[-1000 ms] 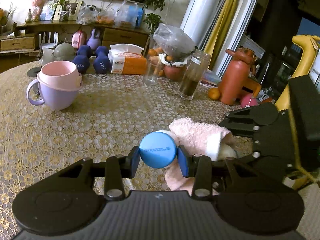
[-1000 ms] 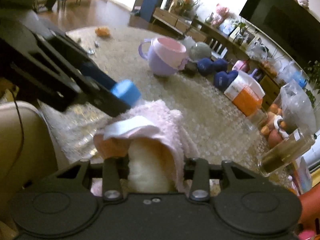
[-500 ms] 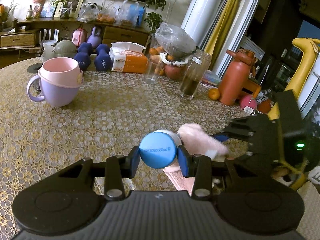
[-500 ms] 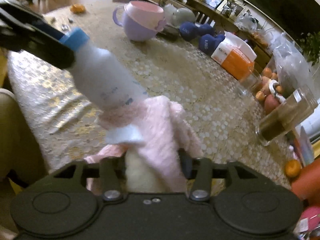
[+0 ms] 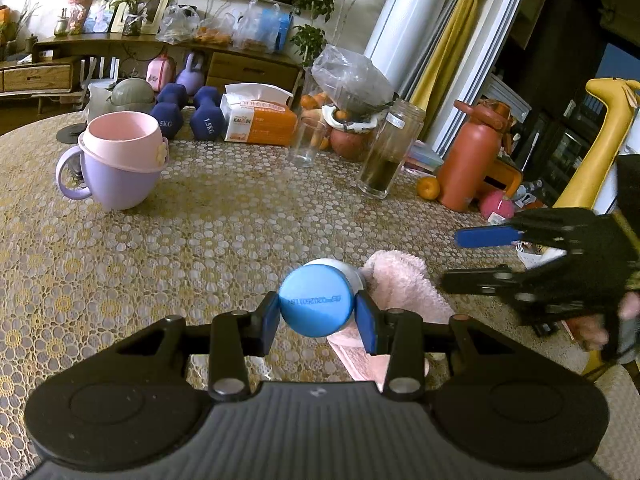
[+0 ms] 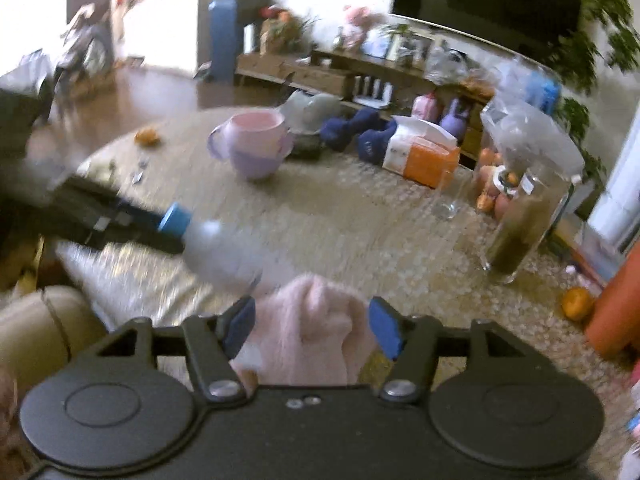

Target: Organize objects

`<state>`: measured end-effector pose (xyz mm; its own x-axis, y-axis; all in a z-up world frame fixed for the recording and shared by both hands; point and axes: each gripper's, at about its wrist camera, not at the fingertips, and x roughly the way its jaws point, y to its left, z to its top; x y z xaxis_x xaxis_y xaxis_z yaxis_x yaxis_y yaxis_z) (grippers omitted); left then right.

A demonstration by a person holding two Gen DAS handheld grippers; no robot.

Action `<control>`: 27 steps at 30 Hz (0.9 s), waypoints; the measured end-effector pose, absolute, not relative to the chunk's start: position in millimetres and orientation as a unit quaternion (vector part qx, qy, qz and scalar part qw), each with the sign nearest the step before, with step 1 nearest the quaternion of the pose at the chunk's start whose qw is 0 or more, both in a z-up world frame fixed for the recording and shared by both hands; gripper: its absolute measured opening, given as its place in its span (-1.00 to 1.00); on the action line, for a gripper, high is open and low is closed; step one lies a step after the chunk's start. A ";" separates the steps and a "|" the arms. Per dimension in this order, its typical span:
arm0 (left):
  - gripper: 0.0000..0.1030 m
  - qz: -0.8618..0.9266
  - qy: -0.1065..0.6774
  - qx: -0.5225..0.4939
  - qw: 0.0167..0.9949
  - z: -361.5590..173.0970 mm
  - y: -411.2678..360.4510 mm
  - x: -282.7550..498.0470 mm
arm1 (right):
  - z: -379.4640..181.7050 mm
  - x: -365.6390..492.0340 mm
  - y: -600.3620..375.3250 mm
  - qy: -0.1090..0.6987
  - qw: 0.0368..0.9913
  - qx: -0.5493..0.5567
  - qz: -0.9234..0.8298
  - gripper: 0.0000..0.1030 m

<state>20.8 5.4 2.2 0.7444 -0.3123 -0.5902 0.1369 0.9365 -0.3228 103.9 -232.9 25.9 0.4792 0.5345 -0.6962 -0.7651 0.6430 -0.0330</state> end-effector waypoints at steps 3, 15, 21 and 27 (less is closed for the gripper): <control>-0.23 -0.122 0.340 -0.136 0.922 1.2 8.5 20.2 | 3.0 121.7 -220.2 0.351 0.847 -0.160 0.365 0.23; -0.24 -0.123 0.344 -0.149 0.919 0.3 14.8 21.9 | -66.4 165.6 -227.2 0.460 0.824 -0.082 0.319 0.42; -0.24 -0.126 0.345 -0.151 0.918 -0.5 19.6 24.7 | -66.7 156.2 -222.9 0.444 0.833 -0.082 0.320 0.34; -0.24 -0.130 0.343 -0.158 0.917 -1.5 24.1 25.6 | -42.1 131.3 -224.1 0.403 0.853 -0.088 0.321 -0.50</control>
<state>25.6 24.1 -1.5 0.7305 -0.3471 -0.5882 0.1300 0.9162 -0.3791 131.3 -224.1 -42.1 0.4697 0.4762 -0.7434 -0.6187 0.7782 0.1076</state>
